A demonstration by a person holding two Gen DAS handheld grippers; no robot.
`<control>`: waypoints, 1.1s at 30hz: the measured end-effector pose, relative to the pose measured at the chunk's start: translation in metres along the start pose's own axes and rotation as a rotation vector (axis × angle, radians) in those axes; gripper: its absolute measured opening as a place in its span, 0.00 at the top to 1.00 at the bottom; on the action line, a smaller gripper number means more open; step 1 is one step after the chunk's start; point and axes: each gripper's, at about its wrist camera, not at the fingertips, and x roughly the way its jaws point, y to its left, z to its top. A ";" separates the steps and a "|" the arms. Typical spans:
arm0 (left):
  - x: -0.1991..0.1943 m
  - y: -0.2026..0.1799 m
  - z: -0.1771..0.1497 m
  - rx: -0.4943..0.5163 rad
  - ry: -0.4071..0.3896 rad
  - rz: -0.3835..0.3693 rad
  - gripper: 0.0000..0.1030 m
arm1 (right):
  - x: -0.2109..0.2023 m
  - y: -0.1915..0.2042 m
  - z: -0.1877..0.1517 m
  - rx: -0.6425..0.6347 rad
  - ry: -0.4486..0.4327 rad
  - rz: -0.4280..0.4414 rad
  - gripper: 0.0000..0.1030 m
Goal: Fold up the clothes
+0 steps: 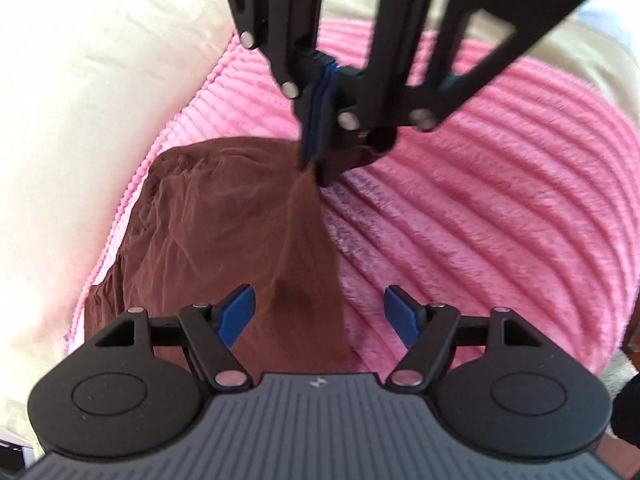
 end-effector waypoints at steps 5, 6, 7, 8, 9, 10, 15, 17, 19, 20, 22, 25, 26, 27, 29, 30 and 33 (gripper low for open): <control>0.000 0.000 -0.005 -0.010 0.008 0.010 0.37 | 0.002 -0.006 0.001 0.024 -0.002 0.011 1.00; 0.002 0.000 -0.007 -0.020 0.017 -0.001 0.50 | 0.003 -0.008 0.002 0.040 0.003 0.012 1.00; 0.004 0.000 -0.007 -0.025 0.024 -0.012 0.64 | 0.004 -0.009 0.002 0.057 0.008 0.013 1.00; 0.006 0.001 -0.008 -0.029 0.025 -0.027 0.72 | 0.005 -0.010 0.003 0.068 0.019 0.014 1.00; 0.008 0.003 -0.009 -0.041 0.020 -0.039 0.88 | 0.006 -0.010 0.004 0.071 0.032 0.013 0.98; 0.010 0.006 -0.009 -0.048 0.017 -0.043 0.97 | 0.005 -0.009 0.005 0.073 0.039 0.011 0.86; 0.012 0.038 -0.016 -0.157 0.003 -0.154 0.98 | -0.010 -0.022 0.015 0.124 0.085 -0.019 0.62; 0.011 0.045 -0.019 -0.186 0.009 -0.183 0.98 | -0.016 -0.034 0.017 0.143 0.102 -0.041 0.62; 0.011 0.051 -0.020 -0.219 0.017 -0.214 0.98 | -0.019 -0.047 0.017 0.123 0.129 -0.061 0.62; 0.012 0.054 -0.020 -0.237 0.025 -0.226 0.97 | -0.018 -0.055 0.016 0.099 0.142 -0.069 0.62; 0.015 0.060 -0.018 -0.284 0.052 -0.246 0.97 | -0.014 -0.074 0.010 0.041 0.154 -0.071 0.60; 0.019 0.068 -0.016 -0.386 0.099 -0.260 0.97 | 0.000 -0.105 -0.004 -0.032 0.141 -0.058 0.59; 0.021 0.070 -0.015 -0.416 0.115 -0.257 0.97 | 0.009 -0.116 -0.010 -0.063 0.129 -0.055 0.59; 0.023 0.071 -0.015 -0.451 0.137 -0.252 0.97 | 0.018 -0.126 -0.017 -0.103 0.120 -0.054 0.59; 0.027 0.072 -0.013 -0.511 0.181 -0.240 0.97 | 0.034 -0.144 -0.028 -0.200 0.104 -0.047 0.60; 0.028 0.073 -0.011 -0.541 0.202 -0.232 0.97 | 0.042 -0.155 -0.035 -0.271 0.081 -0.043 0.60; 0.030 0.072 -0.006 -0.625 0.247 -0.198 0.96 | 0.064 -0.187 -0.053 -0.428 0.018 -0.027 0.59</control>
